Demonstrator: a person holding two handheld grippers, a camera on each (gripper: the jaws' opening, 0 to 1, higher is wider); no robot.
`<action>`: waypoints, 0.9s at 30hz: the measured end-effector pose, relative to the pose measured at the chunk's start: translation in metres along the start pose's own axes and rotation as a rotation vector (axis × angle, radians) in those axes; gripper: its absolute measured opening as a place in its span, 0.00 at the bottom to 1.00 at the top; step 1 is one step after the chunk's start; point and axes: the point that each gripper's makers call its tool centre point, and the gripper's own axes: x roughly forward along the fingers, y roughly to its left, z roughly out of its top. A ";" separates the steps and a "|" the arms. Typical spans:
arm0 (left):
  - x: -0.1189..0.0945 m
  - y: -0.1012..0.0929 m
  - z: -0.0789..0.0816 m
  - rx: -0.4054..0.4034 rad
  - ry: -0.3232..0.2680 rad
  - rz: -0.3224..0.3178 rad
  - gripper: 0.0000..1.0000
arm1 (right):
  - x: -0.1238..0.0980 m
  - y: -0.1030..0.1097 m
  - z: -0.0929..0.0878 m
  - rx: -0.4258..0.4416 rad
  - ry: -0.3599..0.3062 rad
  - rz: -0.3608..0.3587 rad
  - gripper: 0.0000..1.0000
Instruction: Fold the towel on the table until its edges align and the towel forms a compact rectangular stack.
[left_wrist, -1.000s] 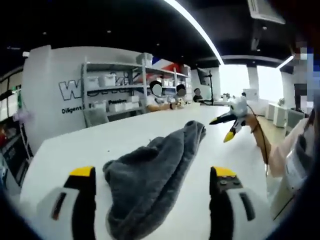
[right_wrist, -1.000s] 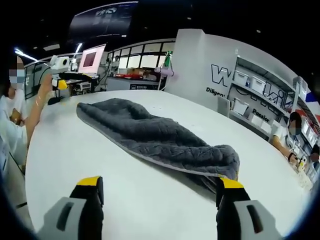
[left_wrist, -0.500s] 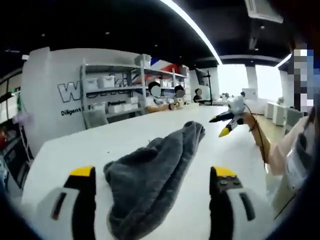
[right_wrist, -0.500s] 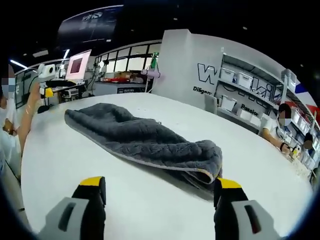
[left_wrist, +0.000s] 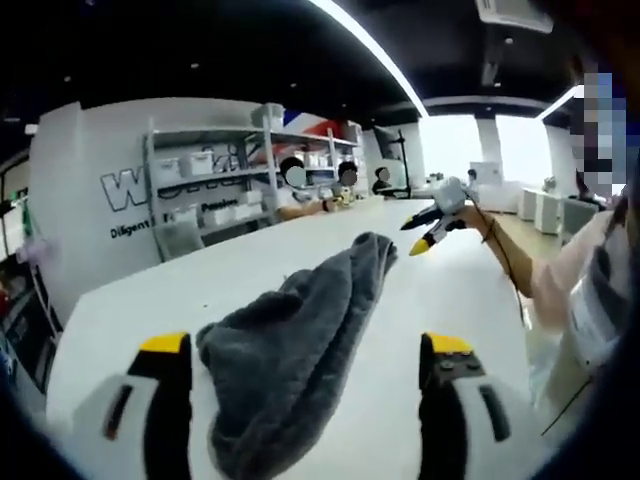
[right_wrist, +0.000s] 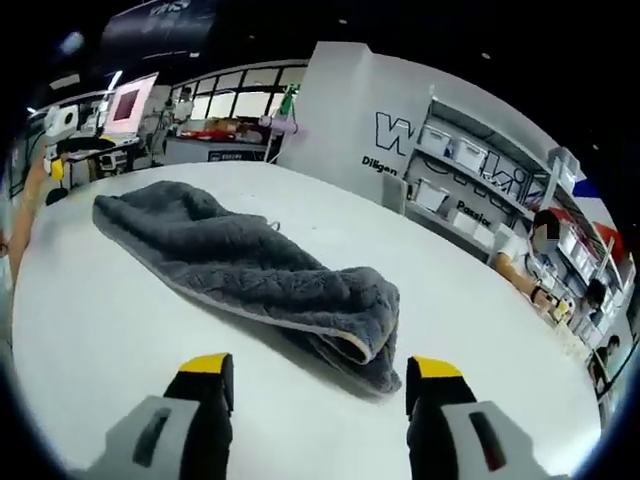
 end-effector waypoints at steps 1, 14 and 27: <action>-0.002 0.001 0.001 -0.002 -0.006 0.001 0.99 | 0.002 0.000 -0.003 -0.015 0.023 0.007 0.67; -0.006 -0.001 0.005 -0.006 -0.033 -0.014 0.99 | 0.020 -0.021 -0.012 0.096 0.030 -0.001 0.40; -0.007 -0.005 0.007 0.009 -0.039 -0.026 0.99 | 0.047 -0.034 -0.020 0.171 -0.025 -0.047 0.17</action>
